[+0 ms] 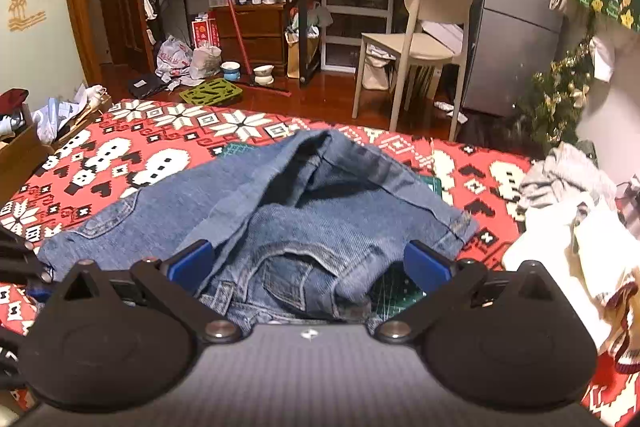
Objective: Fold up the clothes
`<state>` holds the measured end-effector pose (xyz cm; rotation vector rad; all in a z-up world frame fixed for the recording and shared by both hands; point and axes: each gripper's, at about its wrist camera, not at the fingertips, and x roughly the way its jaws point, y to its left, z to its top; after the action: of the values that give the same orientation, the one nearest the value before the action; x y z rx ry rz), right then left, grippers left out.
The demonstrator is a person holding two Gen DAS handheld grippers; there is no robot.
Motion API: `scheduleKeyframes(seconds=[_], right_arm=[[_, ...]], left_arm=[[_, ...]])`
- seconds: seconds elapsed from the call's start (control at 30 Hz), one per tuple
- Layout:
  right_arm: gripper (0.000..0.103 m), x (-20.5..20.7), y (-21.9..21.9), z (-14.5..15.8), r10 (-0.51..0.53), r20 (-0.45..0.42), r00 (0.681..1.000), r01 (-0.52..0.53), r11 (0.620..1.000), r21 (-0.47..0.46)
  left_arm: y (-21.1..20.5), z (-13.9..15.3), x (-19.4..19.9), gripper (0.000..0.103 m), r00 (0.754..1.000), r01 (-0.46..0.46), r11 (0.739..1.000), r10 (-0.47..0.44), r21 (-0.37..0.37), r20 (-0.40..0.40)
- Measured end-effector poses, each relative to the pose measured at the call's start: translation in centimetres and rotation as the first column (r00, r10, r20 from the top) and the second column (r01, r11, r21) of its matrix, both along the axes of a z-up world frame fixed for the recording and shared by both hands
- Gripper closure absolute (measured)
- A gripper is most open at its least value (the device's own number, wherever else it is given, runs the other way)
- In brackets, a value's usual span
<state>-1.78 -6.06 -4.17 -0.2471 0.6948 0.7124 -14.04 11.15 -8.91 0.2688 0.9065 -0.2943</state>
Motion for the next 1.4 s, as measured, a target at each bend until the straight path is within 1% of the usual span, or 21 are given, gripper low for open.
scheduleKeyframes(seconds=[0.07, 0.2, 0.3, 0.37, 0.43, 0.47, 0.5, 0.53, 0.57, 0.67, 0.77, 0.87, 0.93, 1.03, 1.13, 1.17, 1.27, 1.33, 1.4], right_arm=[[0.001, 0.3, -0.3, -0.5, 0.009, -0.018, 1.0, -0.009, 1.0, 0.01], [0.001, 0.8, -1.0, -1.4, 0.028, -0.054, 0.998, -0.026, 0.999, 0.032], [0.001, 0.8, -1.0, -1.6, 0.04, -0.04, 0.998, -0.04, 0.999, 0.01], [0.001, 0.8, -0.9, -1.7, 0.044, -0.036, 0.998, -0.044, 0.999, -0.002], [0.001, 0.8, -0.9, -1.7, 0.043, -0.044, 0.998, -0.044, 0.999, -0.005], [0.001, 0.9, -0.9, -1.7, 0.044, -0.051, 0.998, -0.044, 0.999, -0.004], [0.001, 1.0, -1.0, -1.8, 0.044, -0.061, 0.997, -0.045, 0.999, -0.001], [0.001, 1.1, -1.1, -1.9, 0.046, -0.071, 0.996, -0.046, 0.999, 0.001], [0.001, 1.1, -1.0, -1.9, 0.048, -0.081, 0.996, -0.048, 0.999, 0.003], [0.001, 1.2, -0.9, -2.0, 0.067, -0.107, 0.992, -0.065, 0.998, 0.02], [0.001, 1.0, -0.8, -1.8, 0.071, -0.091, 0.993, -0.069, 0.997, 0.019], [0.001, 0.8, -0.5, -1.7, 0.081, -0.057, 0.995, -0.082, 0.997, -0.006], [0.001, 0.7, -0.3, -1.8, 0.09, -0.05, 0.995, -0.091, 0.996, -0.018], [0.001, 0.8, -0.1, -2.1, 0.096, -0.057, 0.994, -0.098, 0.995, -0.034], [0.001, 1.2, 0.0, -2.6, 0.083, -0.072, 0.994, -0.086, 0.995, -0.045], [0.001, 1.3, -0.1, -2.7, 0.077, -0.077, 0.994, -0.081, 0.996, -0.046], [0.002, 1.8, -0.1, -3.4, 0.057, -0.087, 0.995, -0.063, 0.996, -0.065], [0.002, 2.2, -0.2, -3.9, 0.049, -0.107, 0.993, -0.057, 0.996, -0.071], [0.002, 2.6, -0.1, -4.3, 0.051, -0.12, 0.991, -0.059, 0.996, -0.066]], left_arm=[[-0.7, -0.7, 0.0, 0.078, 0.999, 0.032, 0.999, -0.032, 0.026, -0.005], [-1.3, -1.8, 0.4, 0.078, 0.998, 0.064, 0.995, -0.063, 0.072, -0.018], [-1.9, -2.9, 0.7, 0.077, 0.995, 0.096, 0.988, -0.093, 0.122, -0.03], [-2.2, -3.3, 0.5, 0.071, 0.993, 0.118, 0.981, -0.118, 0.154, -0.015], [-2.4, -3.6, 0.3, 0.069, 0.992, 0.128, 0.977, -0.13, 0.172, 0.001], [-2.3, -3.6, 0.3, 0.076, 0.991, 0.129, 0.976, -0.132, 0.173, 0.007], [-2.1, -3.5, 0.3, 0.081, 0.992, 0.125, 0.978, -0.129, 0.167, 0.013], [-2.0, -3.4, 0.3, 0.091, 0.992, 0.121, 0.98, -0.125, 0.161, 0.018], [-1.8, -3.2, 0.5, 0.096, 0.993, 0.116, 0.983, -0.119, 0.145, 0.011], [-1.0, -2.2, 0.9, 0.098, 0.998, 0.06, 0.994, -0.06, 0.096, 0.001], [0.2, -0.6, 1.1, 0.098, 1.0, -0.011, 0.999, 0.011, 0.052, 0.009], [2.1, 1.9, 1.5, 0.098, 0.994, -0.107, 0.994, 0.107, 0.012, 0.037], [3.7, 3.4, 1.9, 0.098, 0.982, -0.176, 0.984, 0.176, 0.001, 0.07], [6.9, 4.9, 3.0, 0.098, 0.952, -0.286, 0.958, 0.282, 0.011, 0.122], [10.9, 5.3, 4.3, 0.098, 0.9, -0.418, 0.908, 0.411, 0.026, 0.145], [12.2, 5.1, 4.7, 0.098, 0.878, -0.466, 0.885, 0.459, 0.025, 0.136], [16.2, 4.4, 5.3, 0.098, 0.802, -0.594, 0.805, 0.593, -0.015, 0.07], [18.1, 3.6, 5.4, 0.098, 0.751, -0.659, 0.752, 0.659, -0.018, 0.037], [19.9, 2.6, 5.2, 0.098, 0.704, -0.71, 0.704, 0.71, -0.002, 0.023]])
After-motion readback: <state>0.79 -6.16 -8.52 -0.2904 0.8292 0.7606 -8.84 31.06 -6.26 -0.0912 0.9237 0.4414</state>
